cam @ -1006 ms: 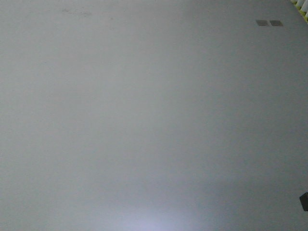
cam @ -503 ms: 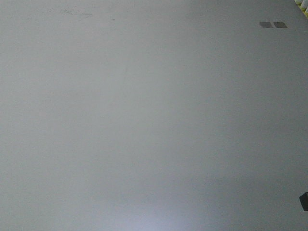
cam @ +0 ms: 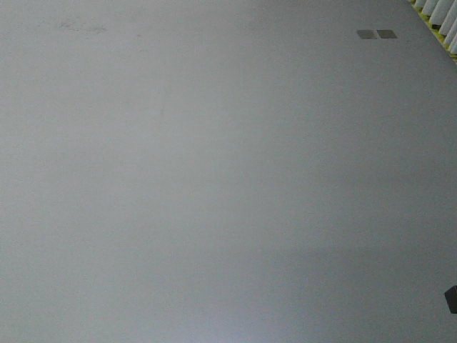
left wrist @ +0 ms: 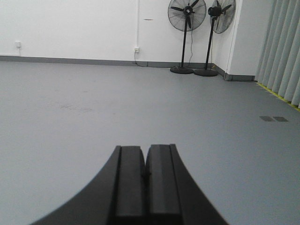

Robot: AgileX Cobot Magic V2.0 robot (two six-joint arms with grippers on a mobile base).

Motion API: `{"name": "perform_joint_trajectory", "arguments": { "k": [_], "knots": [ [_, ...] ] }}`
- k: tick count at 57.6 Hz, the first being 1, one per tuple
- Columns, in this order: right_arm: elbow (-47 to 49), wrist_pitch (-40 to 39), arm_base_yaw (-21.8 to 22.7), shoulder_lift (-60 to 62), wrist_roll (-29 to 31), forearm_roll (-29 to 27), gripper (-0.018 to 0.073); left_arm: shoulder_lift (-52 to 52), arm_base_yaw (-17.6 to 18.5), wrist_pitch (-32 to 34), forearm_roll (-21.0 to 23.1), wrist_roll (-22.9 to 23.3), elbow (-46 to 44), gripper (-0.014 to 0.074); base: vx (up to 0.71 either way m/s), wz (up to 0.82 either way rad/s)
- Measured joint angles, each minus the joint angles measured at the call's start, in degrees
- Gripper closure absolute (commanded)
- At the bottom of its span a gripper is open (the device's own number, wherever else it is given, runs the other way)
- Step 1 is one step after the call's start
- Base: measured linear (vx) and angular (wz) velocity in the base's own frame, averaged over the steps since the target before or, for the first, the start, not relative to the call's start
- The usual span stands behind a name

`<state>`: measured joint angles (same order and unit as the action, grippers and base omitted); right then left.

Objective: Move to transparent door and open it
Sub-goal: 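Drive the base forward across the grey floor, turning toward the door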

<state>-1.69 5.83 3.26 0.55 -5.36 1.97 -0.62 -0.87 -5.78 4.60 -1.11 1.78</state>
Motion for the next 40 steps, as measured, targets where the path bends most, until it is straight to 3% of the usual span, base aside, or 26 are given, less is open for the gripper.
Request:
{"name": "perform_joint_trajectory", "arguments": {
  "k": [40],
  "knots": [
    [0.0,0.0,0.0,0.0,0.0,0.0,0.0565,0.0,0.0,0.0,0.0,0.0,0.0,0.0599,0.25,-0.01]
  ]
}}
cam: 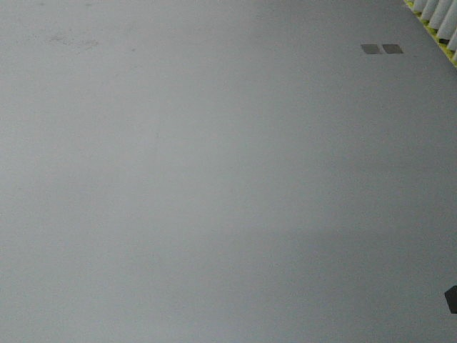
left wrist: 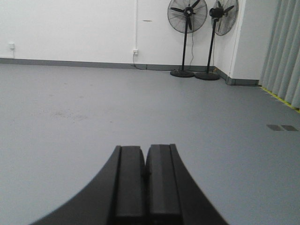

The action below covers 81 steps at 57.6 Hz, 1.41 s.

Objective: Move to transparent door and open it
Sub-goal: 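Drive the base forward across the grey floor, turning toward the door, then drive up to the white-framed glass sliding door and stop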

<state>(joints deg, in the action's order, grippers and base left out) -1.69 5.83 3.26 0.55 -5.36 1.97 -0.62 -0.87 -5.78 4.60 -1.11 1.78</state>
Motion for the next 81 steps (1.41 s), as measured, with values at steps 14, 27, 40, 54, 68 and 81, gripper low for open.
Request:
{"name": "perform_joint_trajectory", "arguments": {
  "k": [14,27,40,54,68,81],
  "knots": [
    [0.0,0.0,0.0,0.0,0.0,0.0,0.0565,0.0,0.0,0.0,0.0,0.0,0.0,0.0599,0.39,0.18],
    [0.0,0.0,0.0,0.0,0.0,0.0,0.0565,0.0,0.0,0.0,0.0,0.0,0.0,0.0599,0.43,0.24],
    [0.0,0.0,0.0,0.0,0.0,0.0,0.0565,0.0,0.0,0.0,0.0,0.0,0.0,0.0599,0.46,0.29],
    [0.0,0.0,0.0,0.0,0.0,0.0,0.0565,0.0,0.0,0.0,0.0,0.0,0.0,0.0599,0.48,0.31],
    [0.0,0.0,0.0,0.0,0.0,0.0,0.0565,0.0,0.0,0.0,0.0,0.0,0.0,0.0599,0.51,0.40],
    [0.0,0.0,0.0,0.0,0.0,0.0,0.0565,0.0,0.0,0.0,0.0,0.0,0.0,0.0599,0.54,0.48]
  ]
}}
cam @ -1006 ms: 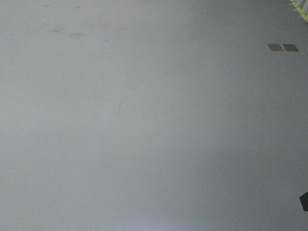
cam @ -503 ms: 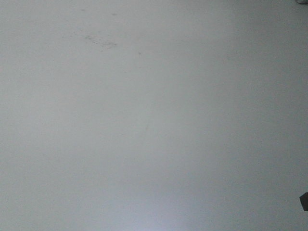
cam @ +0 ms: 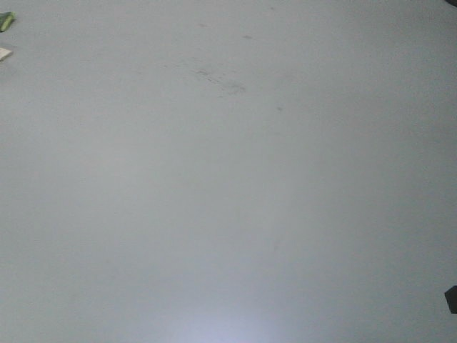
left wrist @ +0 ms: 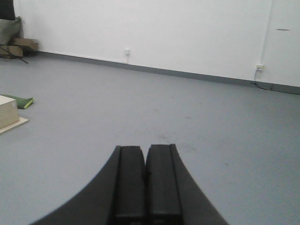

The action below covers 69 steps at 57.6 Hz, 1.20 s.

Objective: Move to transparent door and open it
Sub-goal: 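Drive up to the white-framed glass sliding door and stop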

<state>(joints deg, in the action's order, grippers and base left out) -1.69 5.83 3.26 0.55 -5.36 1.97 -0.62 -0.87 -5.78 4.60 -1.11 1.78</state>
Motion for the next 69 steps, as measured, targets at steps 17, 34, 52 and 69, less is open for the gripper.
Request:
{"name": "perform_joint_trajectory", "arguments": {
  "k": [17,34,52,69],
  "knots": [
    [0.0,0.0,0.0,0.0,0.0,0.0,0.0565,0.0,0.0,0.0,0.0,0.0,0.0,0.0599,0.56,0.43],
    [0.0,0.0,0.0,0.0,0.0,0.0,0.0565,0.0,0.0,0.0,0.0,0.0,0.0,0.0599,0.58,0.49],
    [0.0,0.0,0.0,0.0,0.0,0.0,0.0565,0.0,0.0,0.0,0.0,0.0,0.0,0.0599,0.61,0.49],
    [0.0,0.0,0.0,0.0,0.0,0.0,0.0565,0.0,0.0,0.0,0.0,0.0,0.0,0.0599,0.62,0.51]
  ]
}}
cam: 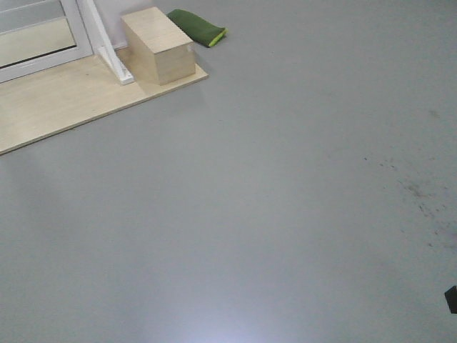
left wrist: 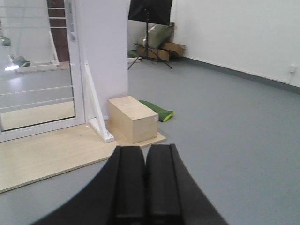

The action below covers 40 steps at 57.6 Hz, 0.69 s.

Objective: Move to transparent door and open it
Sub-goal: 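Drive up to the white-framed glass sliding door and stop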

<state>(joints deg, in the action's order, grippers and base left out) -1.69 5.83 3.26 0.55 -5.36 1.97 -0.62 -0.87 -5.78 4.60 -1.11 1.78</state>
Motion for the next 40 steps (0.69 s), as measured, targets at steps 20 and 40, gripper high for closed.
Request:
{"name": "perform_joint_trajectory", "arguments": {
  "k": [20,40],
  "knots": [
    [0.0,0.0,0.0,0.0,0.0,0.0,0.0565,0.0,0.0,0.0,0.0,0.0,0.0,0.0599,0.63,0.54],
    [0.0,0.0,0.0,0.0,0.0,0.0,0.0565,0.0,0.0,0.0,0.0,0.0,0.0,0.0599,0.62,0.52]
  ]
}}
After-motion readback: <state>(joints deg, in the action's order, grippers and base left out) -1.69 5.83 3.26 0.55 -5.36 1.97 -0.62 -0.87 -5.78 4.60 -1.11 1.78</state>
